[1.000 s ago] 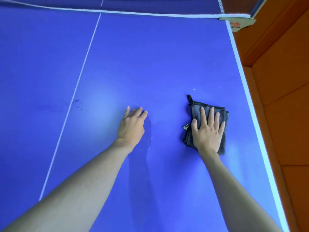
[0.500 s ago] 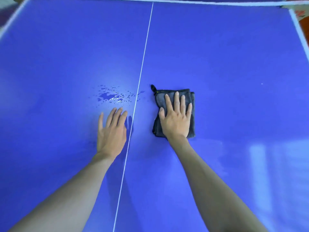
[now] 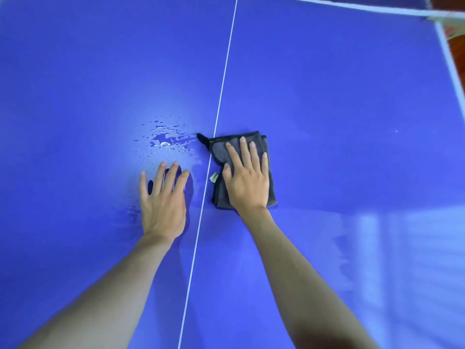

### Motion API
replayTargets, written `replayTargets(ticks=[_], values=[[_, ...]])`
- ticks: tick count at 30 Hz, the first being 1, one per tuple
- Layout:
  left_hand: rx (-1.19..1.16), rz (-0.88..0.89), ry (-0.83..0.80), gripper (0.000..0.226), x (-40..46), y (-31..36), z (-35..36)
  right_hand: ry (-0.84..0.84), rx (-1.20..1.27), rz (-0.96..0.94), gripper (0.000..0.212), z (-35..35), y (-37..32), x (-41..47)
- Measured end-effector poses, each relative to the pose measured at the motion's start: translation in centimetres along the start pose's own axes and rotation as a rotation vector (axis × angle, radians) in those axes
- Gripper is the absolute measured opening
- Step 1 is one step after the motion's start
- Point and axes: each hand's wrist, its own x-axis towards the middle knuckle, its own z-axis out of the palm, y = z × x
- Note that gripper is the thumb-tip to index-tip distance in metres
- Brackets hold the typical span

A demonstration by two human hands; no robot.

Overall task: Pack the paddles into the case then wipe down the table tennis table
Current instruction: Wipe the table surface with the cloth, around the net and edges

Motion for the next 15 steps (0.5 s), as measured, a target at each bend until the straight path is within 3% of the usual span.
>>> replayTargets(ticks=[3, 9, 15], values=[[0.050, 0.028, -0.030, 0.074, 0.0, -0.1, -0.1, 0.011, -0.042, 0.154, 0.057, -2.1, 7.0, -0.7], [0.124, 0.102, -0.068, 0.085, 0.1, 0.0, -0.1, -0.005, -0.076, 0.504, 0.067, -7.2, 19.8, -4.7], [0.125, 0.120, -0.047, 0.084, 0.1, 0.3, 0.1, 0.003, -0.070, 0.604, 0.070, -6.3, 17.3, -5.5]])
